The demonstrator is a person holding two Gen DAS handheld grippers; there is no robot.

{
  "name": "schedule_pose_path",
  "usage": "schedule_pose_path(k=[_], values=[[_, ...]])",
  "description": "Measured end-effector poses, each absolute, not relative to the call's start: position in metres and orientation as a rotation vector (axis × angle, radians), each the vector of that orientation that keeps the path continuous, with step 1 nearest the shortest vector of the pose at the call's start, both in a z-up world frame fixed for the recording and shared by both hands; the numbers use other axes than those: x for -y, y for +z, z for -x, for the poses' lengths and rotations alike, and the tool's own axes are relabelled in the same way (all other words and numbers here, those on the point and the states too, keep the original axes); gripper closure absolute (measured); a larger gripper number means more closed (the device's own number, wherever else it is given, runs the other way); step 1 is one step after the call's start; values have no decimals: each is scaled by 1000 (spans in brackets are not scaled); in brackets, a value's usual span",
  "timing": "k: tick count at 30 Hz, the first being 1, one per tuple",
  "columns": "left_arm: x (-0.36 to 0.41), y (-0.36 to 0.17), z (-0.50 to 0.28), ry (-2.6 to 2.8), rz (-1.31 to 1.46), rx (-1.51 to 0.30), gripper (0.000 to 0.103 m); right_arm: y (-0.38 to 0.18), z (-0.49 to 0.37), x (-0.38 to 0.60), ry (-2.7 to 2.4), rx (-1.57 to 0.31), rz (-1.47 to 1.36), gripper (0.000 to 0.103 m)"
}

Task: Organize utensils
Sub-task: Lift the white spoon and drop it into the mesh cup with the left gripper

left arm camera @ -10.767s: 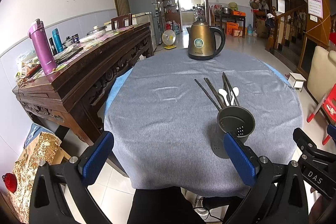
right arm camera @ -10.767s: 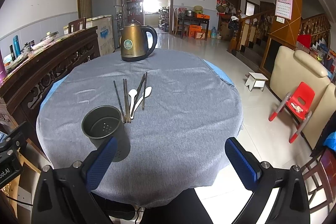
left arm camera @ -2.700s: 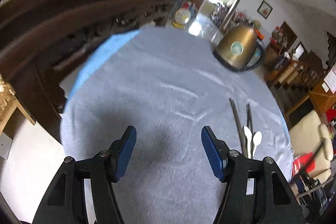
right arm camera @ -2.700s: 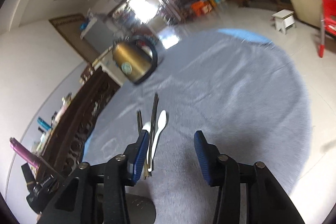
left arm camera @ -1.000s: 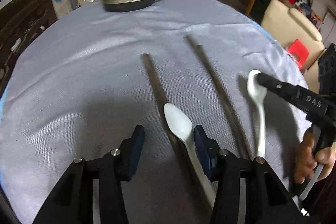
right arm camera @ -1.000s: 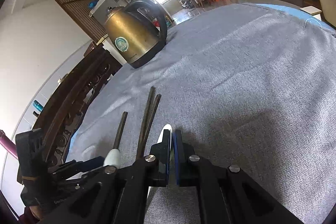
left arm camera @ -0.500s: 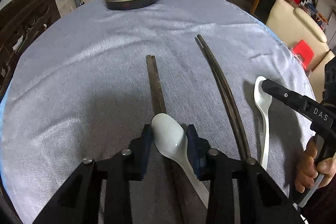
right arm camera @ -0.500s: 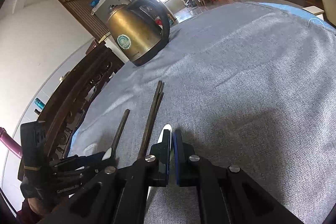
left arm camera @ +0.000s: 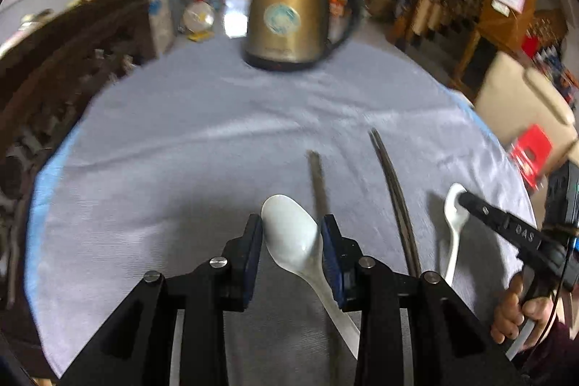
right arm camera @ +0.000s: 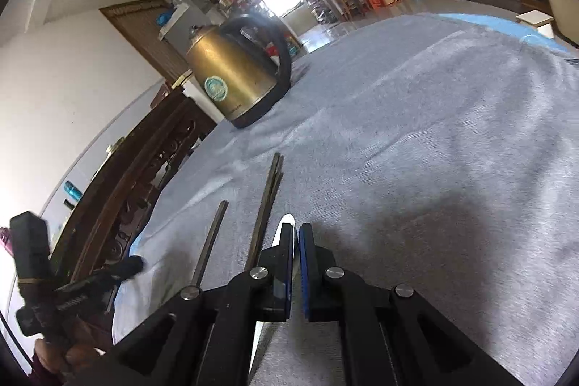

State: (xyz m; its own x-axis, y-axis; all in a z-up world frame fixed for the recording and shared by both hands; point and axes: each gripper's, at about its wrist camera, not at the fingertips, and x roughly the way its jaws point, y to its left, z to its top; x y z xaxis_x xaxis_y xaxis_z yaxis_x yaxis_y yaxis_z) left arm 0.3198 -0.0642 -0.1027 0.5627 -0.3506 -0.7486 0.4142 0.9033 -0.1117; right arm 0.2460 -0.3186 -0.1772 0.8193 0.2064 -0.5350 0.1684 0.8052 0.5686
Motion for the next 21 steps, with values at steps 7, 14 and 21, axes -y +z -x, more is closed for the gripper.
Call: schedule_pose_path(k=[7, 14, 21], values=[[9, -79, -294, -250, 35, -771, 69, -161, -199, 347, -76, -536, -719, 99], [-43, -56, -249, -75, 156, -672, 69, -113, -134, 364, -187, -416, -665, 99], [-66, -12, -186, -29, 222, -524, 68, -53, -85, 346, -238, -281, -530, 99]])
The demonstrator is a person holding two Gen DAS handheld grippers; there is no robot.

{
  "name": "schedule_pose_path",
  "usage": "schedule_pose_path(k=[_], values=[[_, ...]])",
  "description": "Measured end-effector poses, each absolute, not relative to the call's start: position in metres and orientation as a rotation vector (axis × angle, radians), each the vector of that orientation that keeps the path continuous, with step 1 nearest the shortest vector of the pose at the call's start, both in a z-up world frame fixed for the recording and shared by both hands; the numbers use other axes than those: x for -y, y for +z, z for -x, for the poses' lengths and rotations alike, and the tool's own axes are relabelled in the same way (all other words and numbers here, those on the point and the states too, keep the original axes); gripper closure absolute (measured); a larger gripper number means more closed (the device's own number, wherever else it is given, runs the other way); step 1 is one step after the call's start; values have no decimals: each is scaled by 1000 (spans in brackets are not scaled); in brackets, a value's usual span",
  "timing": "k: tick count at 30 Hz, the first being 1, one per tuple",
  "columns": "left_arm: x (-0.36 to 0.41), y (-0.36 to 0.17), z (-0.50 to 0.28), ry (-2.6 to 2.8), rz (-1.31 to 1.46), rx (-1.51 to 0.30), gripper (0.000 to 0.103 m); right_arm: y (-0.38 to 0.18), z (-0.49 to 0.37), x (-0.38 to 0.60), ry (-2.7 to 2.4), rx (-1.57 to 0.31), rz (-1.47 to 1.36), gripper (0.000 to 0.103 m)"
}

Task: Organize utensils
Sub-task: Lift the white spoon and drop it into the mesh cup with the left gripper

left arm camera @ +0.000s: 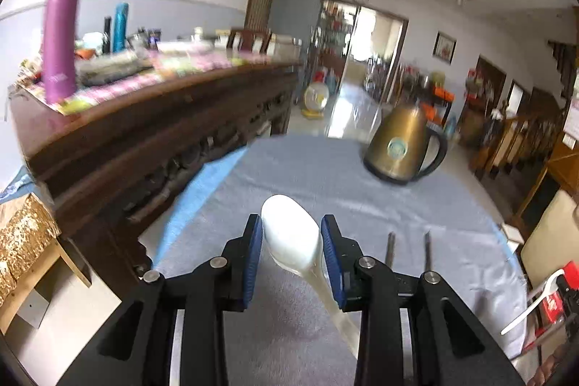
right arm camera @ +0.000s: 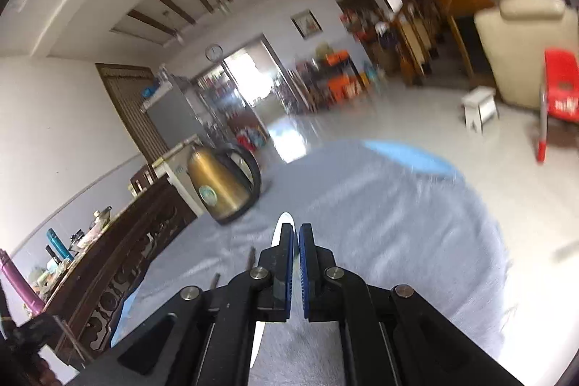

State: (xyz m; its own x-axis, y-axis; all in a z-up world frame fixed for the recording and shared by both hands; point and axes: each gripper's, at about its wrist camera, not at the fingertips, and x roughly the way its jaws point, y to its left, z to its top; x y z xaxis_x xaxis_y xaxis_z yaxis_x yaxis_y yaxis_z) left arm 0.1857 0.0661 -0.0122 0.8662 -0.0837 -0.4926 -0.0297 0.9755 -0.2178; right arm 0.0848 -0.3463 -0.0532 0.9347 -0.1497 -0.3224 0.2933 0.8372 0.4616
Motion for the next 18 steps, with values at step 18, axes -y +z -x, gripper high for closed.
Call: schedule_pose_path(k=[18], values=[[-23, 41, -88, -137, 168, -270, 68, 75, 2, 227, -109, 51, -236, 99]])
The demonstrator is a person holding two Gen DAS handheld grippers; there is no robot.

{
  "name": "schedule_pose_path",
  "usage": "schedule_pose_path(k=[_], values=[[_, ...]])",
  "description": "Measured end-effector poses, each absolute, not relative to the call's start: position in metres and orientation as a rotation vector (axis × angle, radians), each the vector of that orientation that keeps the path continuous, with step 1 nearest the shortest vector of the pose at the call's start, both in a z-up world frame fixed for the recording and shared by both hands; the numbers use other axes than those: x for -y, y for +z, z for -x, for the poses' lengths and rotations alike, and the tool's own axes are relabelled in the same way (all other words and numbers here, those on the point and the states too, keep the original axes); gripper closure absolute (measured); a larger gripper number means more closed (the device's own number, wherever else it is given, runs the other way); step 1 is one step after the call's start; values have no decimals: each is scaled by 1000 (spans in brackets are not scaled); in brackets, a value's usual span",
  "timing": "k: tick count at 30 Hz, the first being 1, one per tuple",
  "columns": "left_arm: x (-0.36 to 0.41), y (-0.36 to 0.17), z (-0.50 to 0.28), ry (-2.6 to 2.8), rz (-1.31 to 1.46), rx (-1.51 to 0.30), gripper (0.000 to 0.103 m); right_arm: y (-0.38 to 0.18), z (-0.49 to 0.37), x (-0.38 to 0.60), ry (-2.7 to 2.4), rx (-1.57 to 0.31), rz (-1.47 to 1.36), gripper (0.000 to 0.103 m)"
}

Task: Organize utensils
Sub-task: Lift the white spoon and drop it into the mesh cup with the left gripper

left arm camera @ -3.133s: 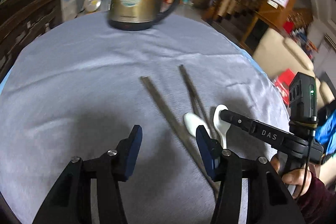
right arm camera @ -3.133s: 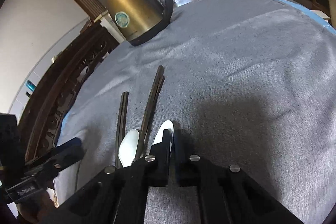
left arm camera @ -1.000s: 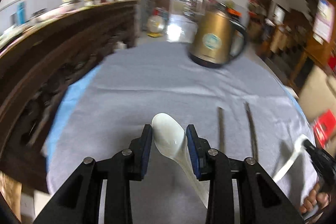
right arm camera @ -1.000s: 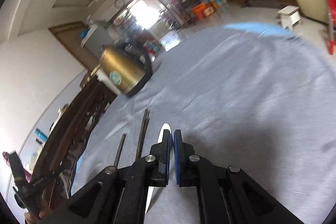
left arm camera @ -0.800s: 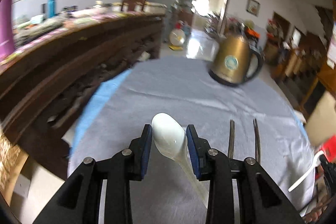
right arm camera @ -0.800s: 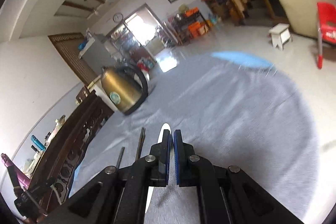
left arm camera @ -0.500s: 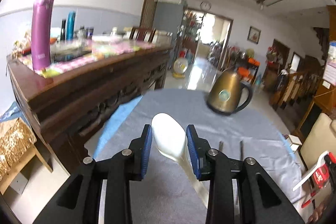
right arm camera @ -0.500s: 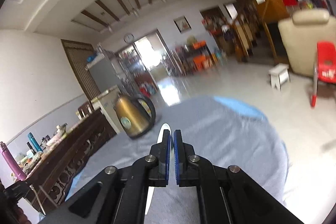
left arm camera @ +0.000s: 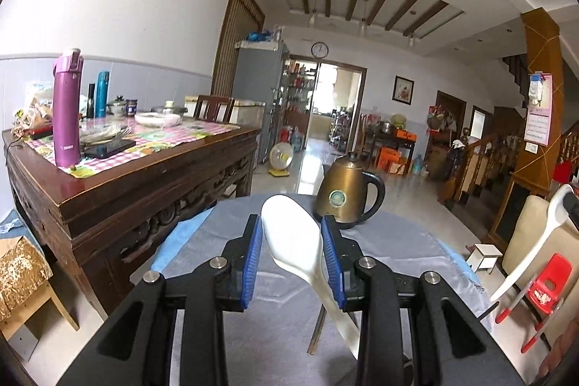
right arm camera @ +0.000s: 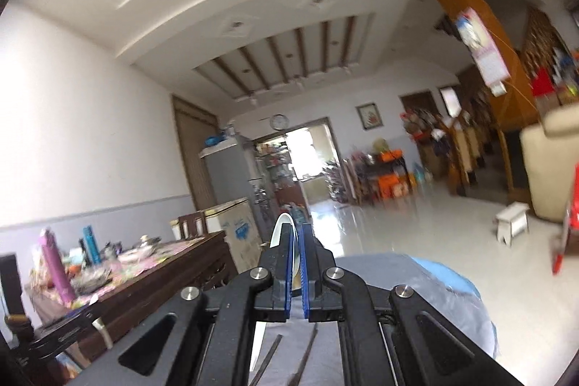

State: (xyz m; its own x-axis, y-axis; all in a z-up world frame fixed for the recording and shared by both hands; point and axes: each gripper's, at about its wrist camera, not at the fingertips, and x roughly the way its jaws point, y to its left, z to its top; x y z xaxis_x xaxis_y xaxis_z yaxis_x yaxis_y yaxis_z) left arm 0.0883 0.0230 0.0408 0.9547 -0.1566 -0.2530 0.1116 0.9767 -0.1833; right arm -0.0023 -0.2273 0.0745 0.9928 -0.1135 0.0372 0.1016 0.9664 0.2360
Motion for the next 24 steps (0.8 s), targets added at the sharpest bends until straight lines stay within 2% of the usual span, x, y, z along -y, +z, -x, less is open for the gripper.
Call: schedule_pose_path(k=[10, 14, 24], values=[[-14, 33, -91, -134, 154, -265, 68, 21, -33, 154, -5, -124, -65, 99], [-6, 29, -89, -135, 146, -253, 68, -4, -39, 148, 2, -182, -30, 99], [24, 21, -79, -161, 80, -200, 68, -27, -31, 162, -22, -212, 8, 99]])
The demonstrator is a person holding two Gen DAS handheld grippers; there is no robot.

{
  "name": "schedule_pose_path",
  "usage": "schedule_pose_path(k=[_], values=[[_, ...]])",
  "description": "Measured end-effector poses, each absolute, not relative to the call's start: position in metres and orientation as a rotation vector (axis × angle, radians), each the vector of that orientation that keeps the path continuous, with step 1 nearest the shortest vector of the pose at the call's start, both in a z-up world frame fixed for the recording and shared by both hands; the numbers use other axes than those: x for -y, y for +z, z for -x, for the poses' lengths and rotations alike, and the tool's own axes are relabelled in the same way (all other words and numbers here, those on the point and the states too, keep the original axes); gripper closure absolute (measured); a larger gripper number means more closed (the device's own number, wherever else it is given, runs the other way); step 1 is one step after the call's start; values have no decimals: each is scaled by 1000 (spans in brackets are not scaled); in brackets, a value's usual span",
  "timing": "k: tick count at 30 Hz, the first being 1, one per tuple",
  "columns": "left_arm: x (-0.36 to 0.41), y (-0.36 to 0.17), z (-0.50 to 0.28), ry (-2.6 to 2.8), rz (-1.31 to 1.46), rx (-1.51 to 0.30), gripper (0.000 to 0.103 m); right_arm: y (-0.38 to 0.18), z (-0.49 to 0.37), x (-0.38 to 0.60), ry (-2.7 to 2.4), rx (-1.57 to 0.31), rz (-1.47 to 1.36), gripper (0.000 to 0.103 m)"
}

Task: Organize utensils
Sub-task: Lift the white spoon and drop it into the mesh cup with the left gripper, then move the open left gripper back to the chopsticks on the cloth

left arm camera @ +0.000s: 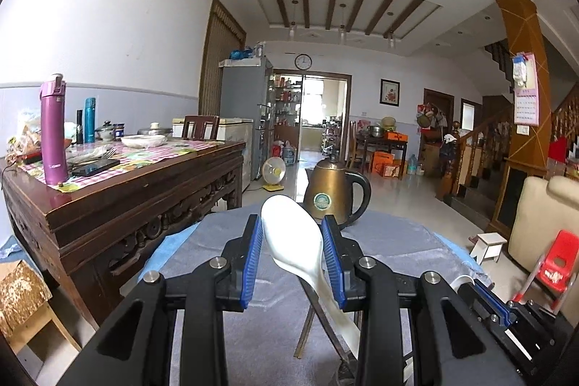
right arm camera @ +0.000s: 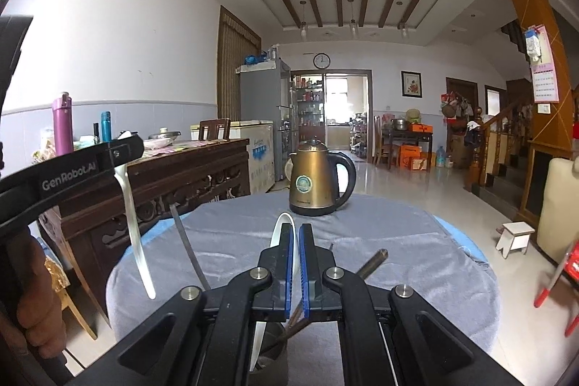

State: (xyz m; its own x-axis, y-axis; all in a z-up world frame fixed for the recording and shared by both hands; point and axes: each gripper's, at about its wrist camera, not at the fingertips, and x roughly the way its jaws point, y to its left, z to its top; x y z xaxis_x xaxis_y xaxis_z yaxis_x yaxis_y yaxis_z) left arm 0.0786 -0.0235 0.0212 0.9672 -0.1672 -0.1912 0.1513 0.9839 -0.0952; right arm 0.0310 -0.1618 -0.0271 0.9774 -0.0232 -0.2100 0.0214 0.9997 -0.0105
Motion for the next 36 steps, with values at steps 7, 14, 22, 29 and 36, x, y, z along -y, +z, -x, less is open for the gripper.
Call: schedule_pose_path(k=[7, 14, 22, 29, 36], values=[[40, 8, -88, -159, 51, -206, 68, -36, -38, 161, -50, -205, 5, 99], [57, -12, -91, -171, -16, -238, 67, -48, -47, 154, -32, -246, 19, 98], [43, -13, -98, -186, 27, -282, 67, -47, -47, 176, -29, -280, -62, 98], [25, -3, -92, -143, 87, -272, 67, -44, -42, 175, -22, -275, -66, 98], [5, 2, -92, -80, 104, -264, 48, -40, -39, 172, 17, -283, -85, 93]])
